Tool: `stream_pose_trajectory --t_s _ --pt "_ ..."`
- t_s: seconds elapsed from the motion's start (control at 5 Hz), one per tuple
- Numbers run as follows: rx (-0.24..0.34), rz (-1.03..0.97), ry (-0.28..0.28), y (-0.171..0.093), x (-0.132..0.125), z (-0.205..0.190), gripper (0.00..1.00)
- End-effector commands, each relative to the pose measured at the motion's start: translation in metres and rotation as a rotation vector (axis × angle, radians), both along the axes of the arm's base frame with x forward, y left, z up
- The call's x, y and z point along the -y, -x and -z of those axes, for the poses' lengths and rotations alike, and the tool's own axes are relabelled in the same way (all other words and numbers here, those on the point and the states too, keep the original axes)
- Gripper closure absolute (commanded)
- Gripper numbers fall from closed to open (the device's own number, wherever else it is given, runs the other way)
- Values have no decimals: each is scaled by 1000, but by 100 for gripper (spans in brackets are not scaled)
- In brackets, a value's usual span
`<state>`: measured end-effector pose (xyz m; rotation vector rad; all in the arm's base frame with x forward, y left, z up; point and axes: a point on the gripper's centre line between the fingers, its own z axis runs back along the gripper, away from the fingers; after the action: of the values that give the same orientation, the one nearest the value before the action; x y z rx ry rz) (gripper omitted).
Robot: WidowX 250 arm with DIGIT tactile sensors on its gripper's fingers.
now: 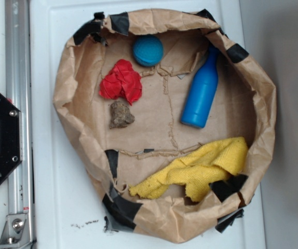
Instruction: Grab the yellow cloth.
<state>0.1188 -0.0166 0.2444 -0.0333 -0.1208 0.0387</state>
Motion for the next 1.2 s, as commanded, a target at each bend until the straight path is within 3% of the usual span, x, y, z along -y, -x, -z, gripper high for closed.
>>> stream_pose_trajectory --t_s 0.0,0.2,0.4,0.6,1.0 --pt "0 0 0 0 0 0 0" --pt "82 19 218 -50 -16 33 0" --pt "168 -94 237 -100 -17 54 0" --pt "187 -150 234 -141 -10 80 0" --pt "132 -130 164 -185 17 148 0"
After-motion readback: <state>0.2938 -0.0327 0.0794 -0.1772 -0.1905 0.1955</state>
